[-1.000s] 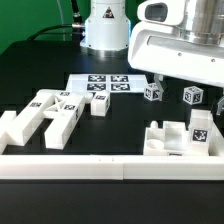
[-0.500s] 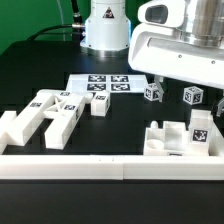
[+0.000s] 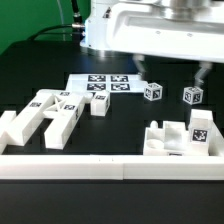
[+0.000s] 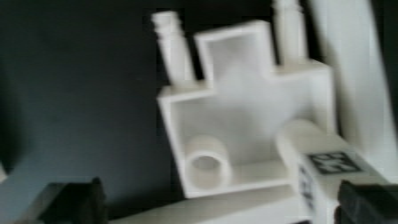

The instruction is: Assemble chair

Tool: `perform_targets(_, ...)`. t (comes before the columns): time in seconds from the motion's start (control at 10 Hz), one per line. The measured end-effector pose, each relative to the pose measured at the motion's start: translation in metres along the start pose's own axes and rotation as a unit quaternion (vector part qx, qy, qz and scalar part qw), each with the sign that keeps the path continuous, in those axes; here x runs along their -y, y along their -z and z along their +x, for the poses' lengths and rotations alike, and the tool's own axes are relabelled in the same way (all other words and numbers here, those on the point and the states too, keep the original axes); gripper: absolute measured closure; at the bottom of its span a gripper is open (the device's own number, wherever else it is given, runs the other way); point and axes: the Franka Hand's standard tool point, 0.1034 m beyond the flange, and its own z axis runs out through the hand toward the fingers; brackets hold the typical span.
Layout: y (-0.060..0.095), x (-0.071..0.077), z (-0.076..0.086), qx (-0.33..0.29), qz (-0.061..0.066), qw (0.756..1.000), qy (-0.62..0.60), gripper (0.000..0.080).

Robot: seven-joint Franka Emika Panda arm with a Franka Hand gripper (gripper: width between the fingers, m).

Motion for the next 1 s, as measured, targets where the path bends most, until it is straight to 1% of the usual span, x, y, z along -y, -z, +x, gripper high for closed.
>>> perform_targets(0.1, -0.002, -0.006, 0.0, 0.001, -0.002, 1.0, -0.004, 0.0151)
perform_targets(0.2, -0.002, -0.003, 0.0, 0.001, -0.002, 1.0, -0.001, 0.0151)
perform_targets(0.3, -0.002, -0.003, -0.001, 0.001, -0.002, 1.0, -0.001, 0.0151)
perform_targets(0.5, -0.005, -0.006, -0.001, -0.001, -0.002, 1.0, 0.019, 0.0151)
perform_targets(0.7, -0.02, -0.037, -0.013, -0.003, -0.008, 0.998, 0.065, 0.0151)
perform_targets(0.9, -0.043, -0.074, -0.027, -0.015, -0.011, 0.995, 0.093, 0.0151)
perform_targets(1.0, -0.046, -0.08, -0.028, -0.013, -0.012, 0.995, 0.093, 0.0151)
